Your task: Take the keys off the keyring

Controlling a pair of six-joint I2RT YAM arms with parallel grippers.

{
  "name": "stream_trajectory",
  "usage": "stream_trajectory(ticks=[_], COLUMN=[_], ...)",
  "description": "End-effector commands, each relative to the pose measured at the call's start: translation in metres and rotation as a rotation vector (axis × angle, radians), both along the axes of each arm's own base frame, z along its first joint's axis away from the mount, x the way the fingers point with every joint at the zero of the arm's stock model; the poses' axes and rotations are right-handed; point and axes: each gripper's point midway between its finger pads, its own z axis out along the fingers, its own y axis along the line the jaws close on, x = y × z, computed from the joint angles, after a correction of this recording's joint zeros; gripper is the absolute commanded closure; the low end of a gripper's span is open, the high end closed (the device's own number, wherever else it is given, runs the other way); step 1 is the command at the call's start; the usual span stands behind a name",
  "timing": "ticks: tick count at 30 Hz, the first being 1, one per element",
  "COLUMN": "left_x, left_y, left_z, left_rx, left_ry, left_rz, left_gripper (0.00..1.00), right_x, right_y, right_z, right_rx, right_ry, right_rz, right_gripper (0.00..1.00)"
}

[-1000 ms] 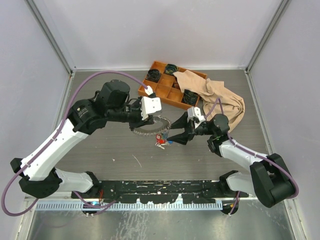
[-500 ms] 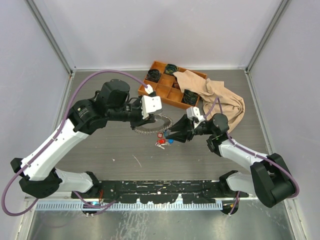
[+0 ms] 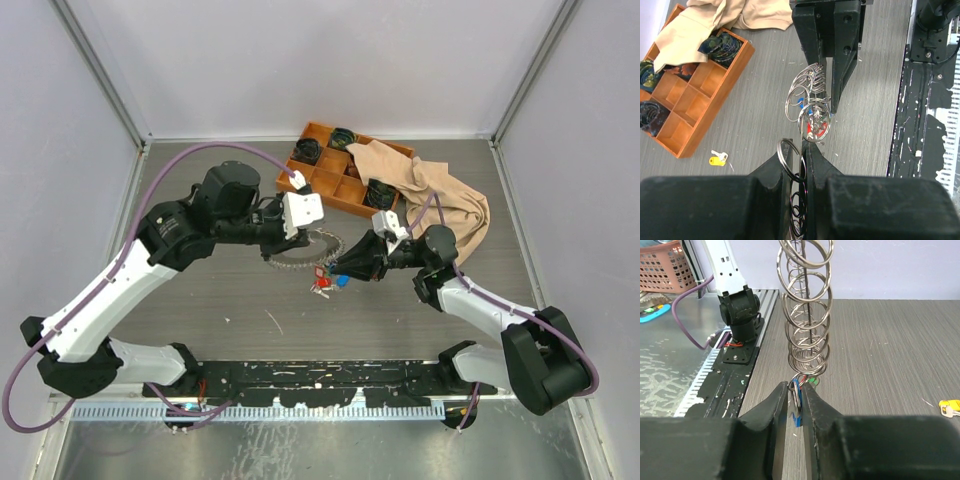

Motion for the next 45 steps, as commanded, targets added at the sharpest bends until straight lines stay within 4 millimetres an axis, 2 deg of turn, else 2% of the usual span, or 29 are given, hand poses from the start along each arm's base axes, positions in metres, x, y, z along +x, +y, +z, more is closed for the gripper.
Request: stream_trajectory(ticks=[1, 8, 14, 18, 25, 34, 45], left_x=[0.003, 0.006, 0.007, 0.007, 0.007, 0.009, 0.011], left_y=[0.001, 0.002, 0.001, 0.0, -0.001, -0.001, -0.002], left_z=[0.031, 0.037, 0.034, 0.033, 0.037, 0.041, 0.046], left_rx=[-0.097, -0.136, -0.142, -0.148, -0.169, -0.181, -0.217], left_ry=[-0.098, -0.144, -0.144, -0.145, -0.147, -0.152, -0.155], left_rz=[0.014, 0.025, 0.027, 0.027, 0.031, 0.048, 0.067], left_gripper=[1.0, 1.0, 1.0, 1.0, 1.0, 1.0, 1.0], right_x=[0.001, 0.002, 0.004, 0.004, 0.003, 0.003, 0.006], right_y=[0.003, 0.004, 0.005, 0.005, 0.006, 0.007, 0.009], right_z=[0.017, 0.013, 0.012, 0.012, 0.012, 0.015, 0.022], right_rx=[0.019, 0.003, -0.004, -0.006, -0.007, -0.005, 0.019], right_ry=[-0.035, -0.01, 0.005, 0.013, 0.03, 0.053, 0.107], right_rz=[0.02, 0.023, 0.024, 0.024, 0.028, 0.027, 0.004], right_gripper=[0.78, 0.82, 0.88, 0.88, 0.8, 0.8, 0.74])
